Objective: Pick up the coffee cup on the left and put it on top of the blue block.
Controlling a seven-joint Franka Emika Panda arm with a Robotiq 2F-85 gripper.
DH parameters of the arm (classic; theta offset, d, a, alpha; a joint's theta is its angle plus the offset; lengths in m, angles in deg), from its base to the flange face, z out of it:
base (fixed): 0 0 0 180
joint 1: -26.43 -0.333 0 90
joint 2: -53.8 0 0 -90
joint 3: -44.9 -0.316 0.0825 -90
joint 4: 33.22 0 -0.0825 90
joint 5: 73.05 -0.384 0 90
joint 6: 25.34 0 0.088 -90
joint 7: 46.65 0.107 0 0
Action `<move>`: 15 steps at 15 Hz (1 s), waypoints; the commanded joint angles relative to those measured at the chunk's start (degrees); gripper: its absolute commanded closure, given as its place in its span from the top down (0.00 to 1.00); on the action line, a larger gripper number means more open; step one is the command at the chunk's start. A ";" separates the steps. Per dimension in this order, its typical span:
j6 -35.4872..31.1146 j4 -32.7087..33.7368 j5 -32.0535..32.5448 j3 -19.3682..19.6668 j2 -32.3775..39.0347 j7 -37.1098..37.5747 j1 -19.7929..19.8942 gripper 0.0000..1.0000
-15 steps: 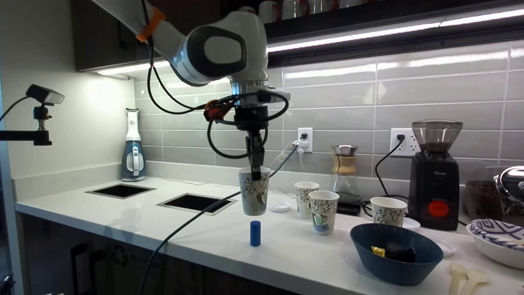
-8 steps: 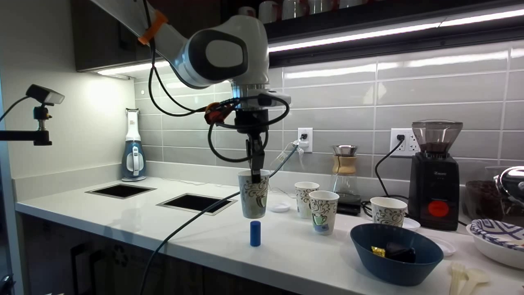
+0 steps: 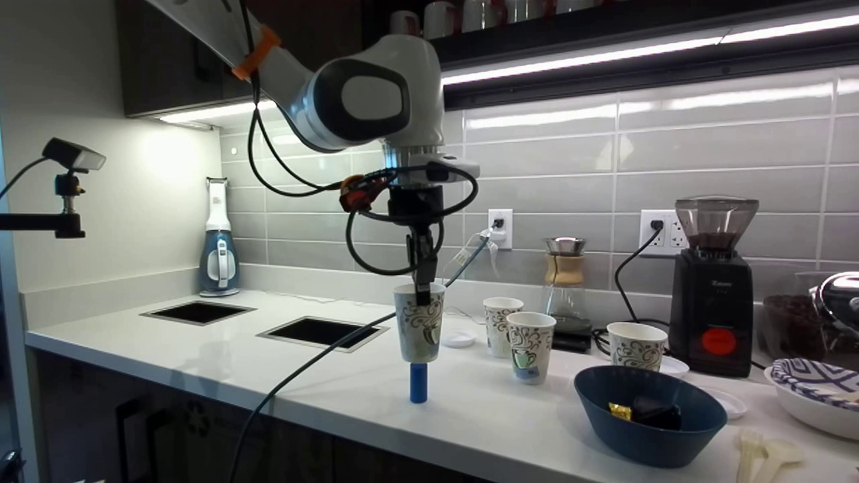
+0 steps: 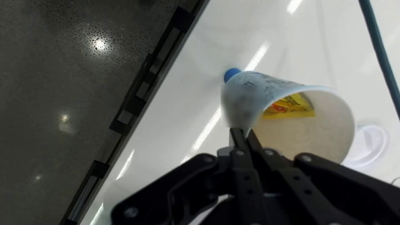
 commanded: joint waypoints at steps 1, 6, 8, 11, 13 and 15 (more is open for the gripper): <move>-1.11 0.24 -1.39 0.03 0.88 -0.84 0.15 0.01; -1.23 0.26 -1.66 0.10 1.52 -1.09 0.08 0.01; -1.59 0.22 -1.61 0.07 1.71 -1.04 0.06 0.01; -1.95 0.18 -1.93 0.11 1.95 -1.38 -0.01 0.01; -2.04 0.20 -2.25 0.13 2.13 -1.76 -0.09 0.01; -2.21 0.18 -2.47 0.09 2.29 -1.97 -0.15 0.01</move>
